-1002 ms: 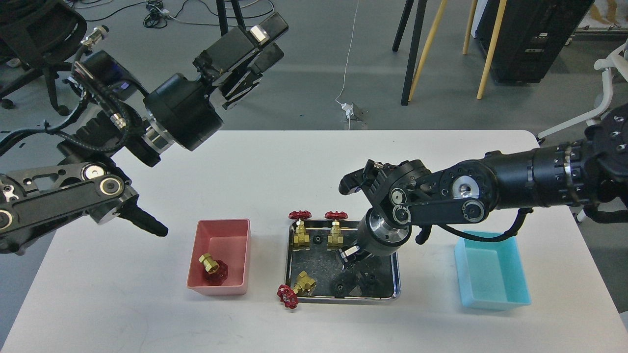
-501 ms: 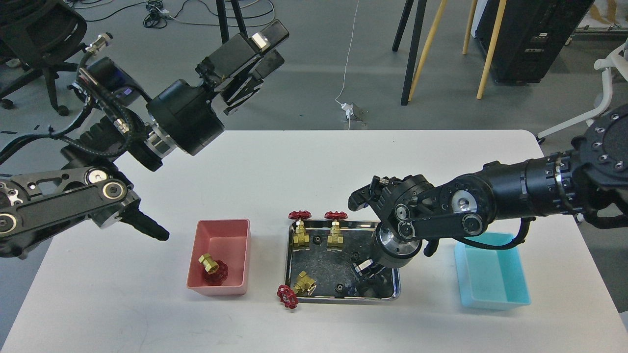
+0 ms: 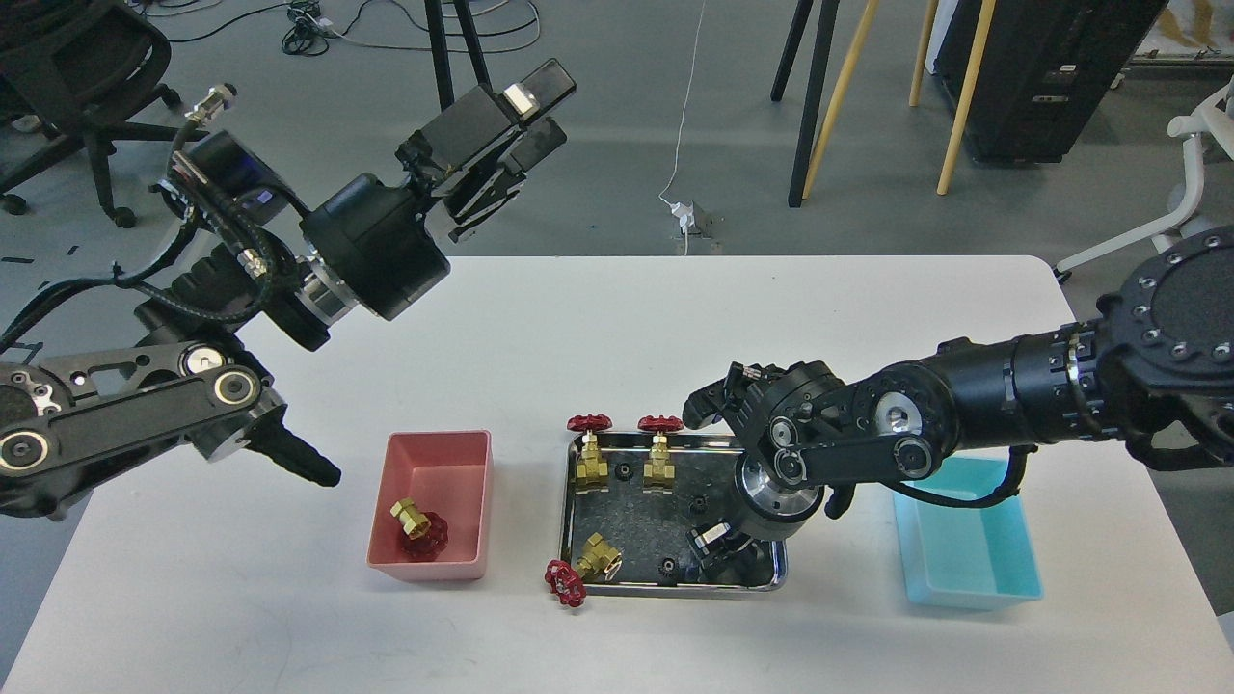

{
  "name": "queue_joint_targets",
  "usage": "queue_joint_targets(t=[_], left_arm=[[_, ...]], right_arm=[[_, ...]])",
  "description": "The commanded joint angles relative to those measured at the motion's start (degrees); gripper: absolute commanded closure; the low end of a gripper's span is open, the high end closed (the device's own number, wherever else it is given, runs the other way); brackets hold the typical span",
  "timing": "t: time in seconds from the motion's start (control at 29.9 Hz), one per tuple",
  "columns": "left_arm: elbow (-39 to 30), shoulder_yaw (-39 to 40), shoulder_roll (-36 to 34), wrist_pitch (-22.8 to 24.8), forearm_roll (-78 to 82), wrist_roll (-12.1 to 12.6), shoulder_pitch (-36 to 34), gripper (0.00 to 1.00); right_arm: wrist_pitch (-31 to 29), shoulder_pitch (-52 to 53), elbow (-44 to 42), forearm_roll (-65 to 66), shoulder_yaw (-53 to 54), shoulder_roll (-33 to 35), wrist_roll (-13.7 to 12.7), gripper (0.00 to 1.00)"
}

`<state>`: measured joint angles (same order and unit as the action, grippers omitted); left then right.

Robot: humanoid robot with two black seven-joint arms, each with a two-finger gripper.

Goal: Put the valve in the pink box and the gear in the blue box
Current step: 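Lower the right gripper onto a dark gear on the tray and grasp it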

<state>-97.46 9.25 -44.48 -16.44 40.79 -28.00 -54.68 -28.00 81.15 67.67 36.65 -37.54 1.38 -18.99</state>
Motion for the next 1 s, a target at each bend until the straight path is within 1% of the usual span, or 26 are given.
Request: queue_joint_targets(t=[0.0,0.13,0.43,0.97], left_arm=[[0.34,0.06,0.01,0.01,0.08,0.00,0.36,0.13],[0.43,-0.03,0.01,0.01,0.08,0.00,0.45,0.13],[0.43,0.06,0.01,0.01,0.17,0.00,1.42,0.13],[0.43,-0.03,0.72,0.01,0.26,0.00,1.86,0.11]], right_arm=[[0.00,-0.64,-0.61,0.00,0.10,-0.33,0.01,0.46],[0.00,-0.73,-0.70,0.00,0.10,-0.41,0.01,0.47],[0.00,-1.70,-1.22,0.09,0.01,-0.33,0.01,0.57],[0.00,-2.41,-1.93,0.09,0.36,-0.33,0.01,0.59]])
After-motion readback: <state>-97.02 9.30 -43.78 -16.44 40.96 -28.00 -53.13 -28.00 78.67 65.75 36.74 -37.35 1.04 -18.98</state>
